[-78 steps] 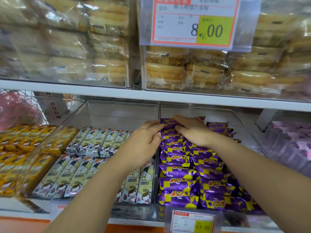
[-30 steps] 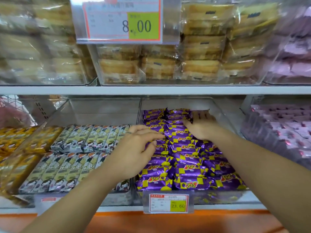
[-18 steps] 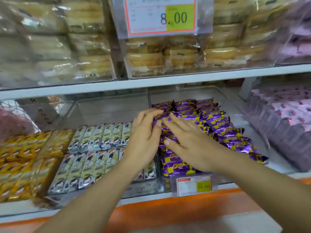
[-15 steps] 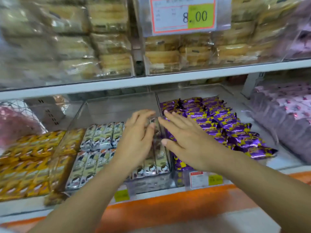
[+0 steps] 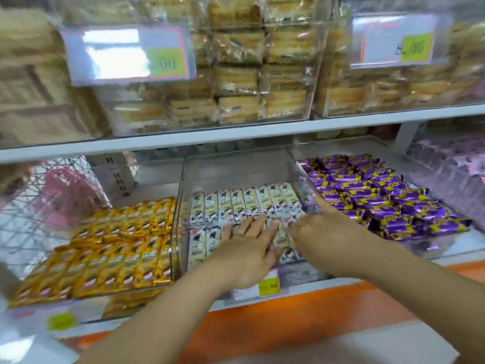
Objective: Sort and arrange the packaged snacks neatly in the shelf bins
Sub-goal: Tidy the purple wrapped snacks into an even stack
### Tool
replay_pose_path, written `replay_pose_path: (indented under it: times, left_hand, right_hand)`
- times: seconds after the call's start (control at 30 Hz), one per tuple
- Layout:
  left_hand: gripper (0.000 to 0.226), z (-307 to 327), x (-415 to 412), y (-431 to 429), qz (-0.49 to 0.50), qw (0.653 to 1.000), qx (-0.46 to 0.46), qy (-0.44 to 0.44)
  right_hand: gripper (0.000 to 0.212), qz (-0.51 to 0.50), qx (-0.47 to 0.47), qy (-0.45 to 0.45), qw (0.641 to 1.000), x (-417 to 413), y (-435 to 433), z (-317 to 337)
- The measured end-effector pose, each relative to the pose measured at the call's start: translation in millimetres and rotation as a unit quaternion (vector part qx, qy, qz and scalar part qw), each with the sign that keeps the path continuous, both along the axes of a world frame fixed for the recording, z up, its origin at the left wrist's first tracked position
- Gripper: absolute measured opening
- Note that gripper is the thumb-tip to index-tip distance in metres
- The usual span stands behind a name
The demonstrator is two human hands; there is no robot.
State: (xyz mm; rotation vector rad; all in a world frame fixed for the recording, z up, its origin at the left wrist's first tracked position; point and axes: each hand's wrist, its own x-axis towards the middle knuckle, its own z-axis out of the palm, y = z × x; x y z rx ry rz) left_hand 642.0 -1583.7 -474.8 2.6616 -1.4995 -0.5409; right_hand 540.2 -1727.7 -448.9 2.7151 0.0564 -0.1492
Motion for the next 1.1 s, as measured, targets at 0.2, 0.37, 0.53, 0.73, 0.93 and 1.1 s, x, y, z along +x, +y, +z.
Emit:
replay_pose_path:
  times: [0.2, 0.37, 0.53, 0.73, 0.93, 1.1]
  left_hand:
    - [0.044, 31, 17, 49, 0.051, 0.978, -0.062, -0.194]
    - [0.044, 28, 43, 94, 0.095, 0.973, -0.145, -0.15]
    - [0.043, 19, 55, 110, 0.093, 0.958, -0.268, -0.042]
    - [0.044, 10, 59, 112, 0.074, 0.955, -0.285, -0.013]
    - [0.046, 7, 59, 112, 0.064, 0.955, -0.288, -0.008]
    - [0.046, 5, 62, 115, 0.055, 0.952, -0.302, -0.014]
  right_hand:
    - [0.057, -0.024, 0.248, -0.055, 0.967, 70, 41, -9]
    - [0.058, -0.064, 0.248, -0.003, 0.967, 119, 57, -24]
    - [0.054, -0.077, 0.27, -0.013, 0.96, 154, 44, -20]
    - [0.056, -0.063, 0.239, 0.008, 0.969, 151, 47, -28]
    - [0.056, -0.088, 0.266, 0.028, 0.959, 166, 49, -15]
    - [0.065, -0.057, 0.241, 0.038, 0.968, 181, 75, -19]
